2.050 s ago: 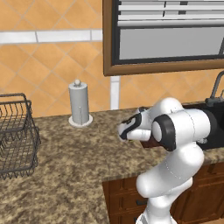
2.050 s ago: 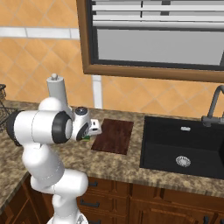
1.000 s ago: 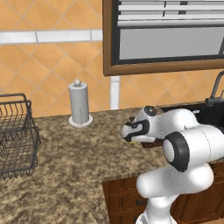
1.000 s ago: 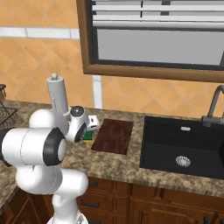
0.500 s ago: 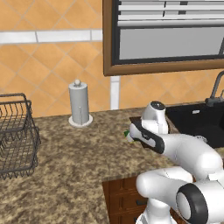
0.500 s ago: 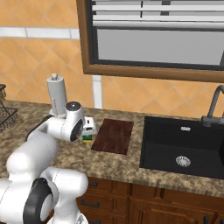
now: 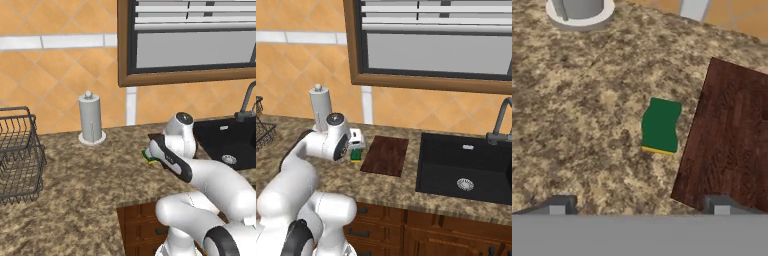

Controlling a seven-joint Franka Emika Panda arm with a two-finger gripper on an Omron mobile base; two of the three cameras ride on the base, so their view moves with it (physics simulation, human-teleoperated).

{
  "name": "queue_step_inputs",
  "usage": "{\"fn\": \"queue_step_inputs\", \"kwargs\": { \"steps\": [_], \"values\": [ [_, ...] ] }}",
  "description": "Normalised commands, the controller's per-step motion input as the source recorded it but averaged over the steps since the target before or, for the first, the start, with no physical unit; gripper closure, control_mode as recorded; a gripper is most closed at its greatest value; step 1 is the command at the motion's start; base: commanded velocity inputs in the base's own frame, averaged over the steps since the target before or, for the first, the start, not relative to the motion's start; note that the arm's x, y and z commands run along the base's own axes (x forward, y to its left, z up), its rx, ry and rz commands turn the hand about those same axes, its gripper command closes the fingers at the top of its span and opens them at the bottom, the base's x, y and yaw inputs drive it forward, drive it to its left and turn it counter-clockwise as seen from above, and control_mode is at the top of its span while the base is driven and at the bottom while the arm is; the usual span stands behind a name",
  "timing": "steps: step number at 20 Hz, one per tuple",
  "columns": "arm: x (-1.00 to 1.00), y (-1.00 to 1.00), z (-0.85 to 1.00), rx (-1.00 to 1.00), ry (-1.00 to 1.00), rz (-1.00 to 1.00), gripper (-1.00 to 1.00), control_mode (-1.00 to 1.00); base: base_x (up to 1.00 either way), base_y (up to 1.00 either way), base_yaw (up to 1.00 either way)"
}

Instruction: Pick up the sponge from the counter and clean the cutting board by briefly scrubbing or pressing down on the cutting board. Once finished, release the sponge.

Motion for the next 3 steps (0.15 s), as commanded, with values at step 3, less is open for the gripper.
{"fn": "queue_step_inputs", "kwargs": {
  "steps": [3],
  "values": [
    [-0.23, 0.0, 0.18, 0.0, -0.19, 0.0, -1.0, -1.0, 0.0, 0.0, 0.0]
  ]
}}
